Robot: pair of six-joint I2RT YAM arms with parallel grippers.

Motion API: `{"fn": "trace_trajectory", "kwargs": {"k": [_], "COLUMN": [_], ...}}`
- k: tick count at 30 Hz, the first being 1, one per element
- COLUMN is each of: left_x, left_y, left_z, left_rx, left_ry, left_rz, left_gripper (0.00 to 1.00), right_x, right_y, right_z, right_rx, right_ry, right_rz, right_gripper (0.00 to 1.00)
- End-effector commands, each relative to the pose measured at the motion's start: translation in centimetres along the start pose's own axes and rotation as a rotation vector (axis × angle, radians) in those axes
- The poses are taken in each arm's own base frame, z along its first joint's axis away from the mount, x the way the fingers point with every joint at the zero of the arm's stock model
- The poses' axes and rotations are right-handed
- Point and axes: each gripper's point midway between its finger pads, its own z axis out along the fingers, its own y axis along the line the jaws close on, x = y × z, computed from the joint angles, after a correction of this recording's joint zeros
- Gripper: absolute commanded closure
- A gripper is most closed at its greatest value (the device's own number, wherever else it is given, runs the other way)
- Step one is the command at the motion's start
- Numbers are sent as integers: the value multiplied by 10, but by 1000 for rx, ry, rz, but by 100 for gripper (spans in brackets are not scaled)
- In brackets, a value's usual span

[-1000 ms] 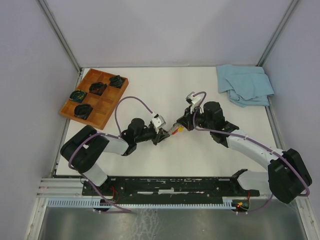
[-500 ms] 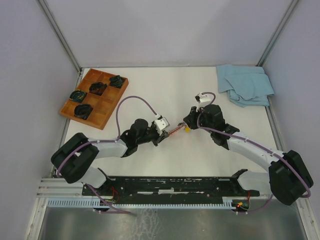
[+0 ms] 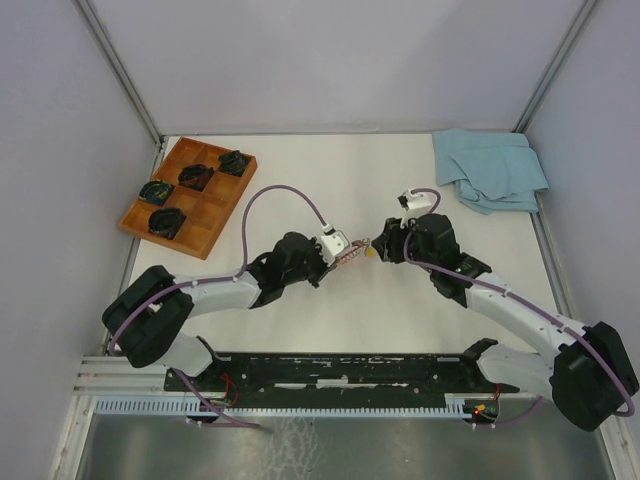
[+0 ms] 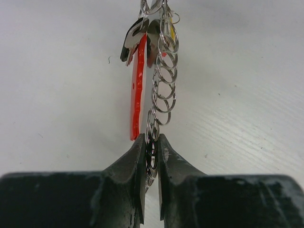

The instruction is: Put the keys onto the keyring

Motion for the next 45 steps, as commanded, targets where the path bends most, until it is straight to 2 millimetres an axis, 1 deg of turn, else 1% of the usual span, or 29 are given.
{"fn": "trace_trajectory", "kwargs": {"k": [1,5,10,13,16,18,21,25,28,38,43,45], "left_x": [14,15,21,19,18,18,18,17,19,14,14,14], "left_y": [11,14,17,13,10,9,9,7,7,2,0,0], "left_z": [-6,-11,-13,-10,-8,-8,-8,-8,-7,-6,-6,-7], "left_rx": [-93,-150,-199,-190,-188,-186,-186,-181,-178,-151,-144,-148], "left_ry": [141,188,223,220,221,223,228,227,232,220,220,219], "left_rz": [13,-4,-51,-75,-98,-109,-121,-124,-125,-138,-144,-146], "left_gripper": [97,97,97,97,97,97,97,97,97,97,97,97], "right_x": [-2,4,10,12,9,12,12,12,14,23,22,21], "right_y": [19,31,29,36,43,46,51,49,50,51,48,44], "right_z": [-1,8,20,28,35,40,46,54,58,69,71,70], "right_rx": [-123,-194,-196,-241,-280,-304,-333,-327,-334,-352,-336,-313], "right_ry": [-13,-12,-41,-50,-86,-95,-108,-119,-116,-93,-102,-107], "right_rz": [-42,-19,2,14,24,24,20,26,23,14,1,-8], "right_gripper": [52,52,52,53,53,53,58,60,61,61,60,58]}}
